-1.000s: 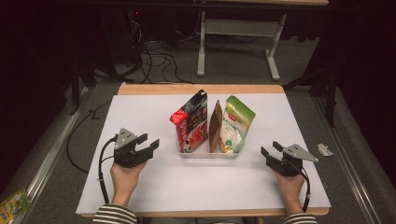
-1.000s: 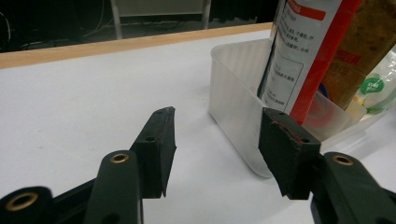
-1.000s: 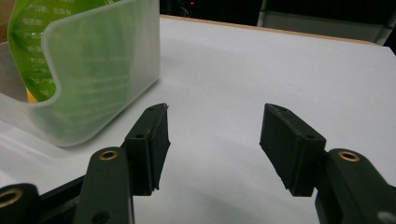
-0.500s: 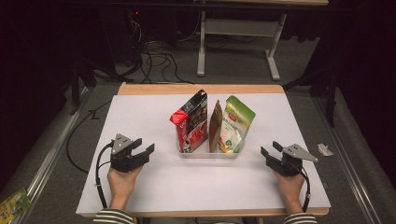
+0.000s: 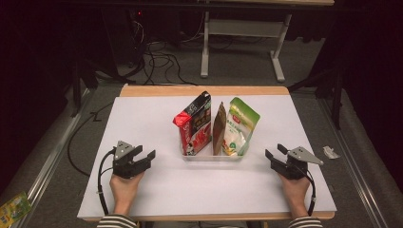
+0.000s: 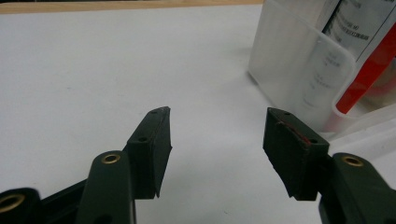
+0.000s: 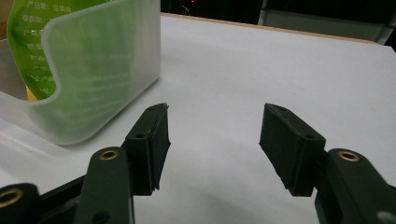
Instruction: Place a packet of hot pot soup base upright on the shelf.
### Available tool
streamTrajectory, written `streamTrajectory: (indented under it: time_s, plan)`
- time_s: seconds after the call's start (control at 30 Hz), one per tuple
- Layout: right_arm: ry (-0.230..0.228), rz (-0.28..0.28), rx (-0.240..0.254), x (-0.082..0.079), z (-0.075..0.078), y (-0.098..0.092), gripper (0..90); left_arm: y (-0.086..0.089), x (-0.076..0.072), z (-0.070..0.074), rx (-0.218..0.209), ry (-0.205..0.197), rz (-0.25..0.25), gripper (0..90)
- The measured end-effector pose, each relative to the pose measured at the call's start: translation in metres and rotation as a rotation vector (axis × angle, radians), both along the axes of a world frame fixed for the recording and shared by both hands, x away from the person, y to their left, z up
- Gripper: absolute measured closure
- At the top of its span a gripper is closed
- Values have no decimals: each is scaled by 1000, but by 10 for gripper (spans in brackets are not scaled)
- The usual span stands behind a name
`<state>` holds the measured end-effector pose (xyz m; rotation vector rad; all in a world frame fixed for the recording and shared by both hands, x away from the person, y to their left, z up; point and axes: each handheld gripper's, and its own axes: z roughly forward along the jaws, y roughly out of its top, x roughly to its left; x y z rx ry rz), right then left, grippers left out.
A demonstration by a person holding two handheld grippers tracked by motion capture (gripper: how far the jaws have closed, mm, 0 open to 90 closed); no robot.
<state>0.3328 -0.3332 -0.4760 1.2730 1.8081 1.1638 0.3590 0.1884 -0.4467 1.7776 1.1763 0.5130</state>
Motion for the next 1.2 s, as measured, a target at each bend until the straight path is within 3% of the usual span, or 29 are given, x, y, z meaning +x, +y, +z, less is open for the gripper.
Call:
streamTrajectory:
  time_s: [0.23,0.37,0.97,1.2]
  plan:
    - [0,0,0,0,0,0,424,1,3,-13,-13,20,15,413]
    - [2,-2,3,0,0,0,424,-2,3,-19,2,28,14,410]
    - [0,1,2,0,0,0,423,-7,12,-36,45,28,41,410]
    - [-2,3,0,0,0,0,423,-8,11,-36,50,16,53,408]
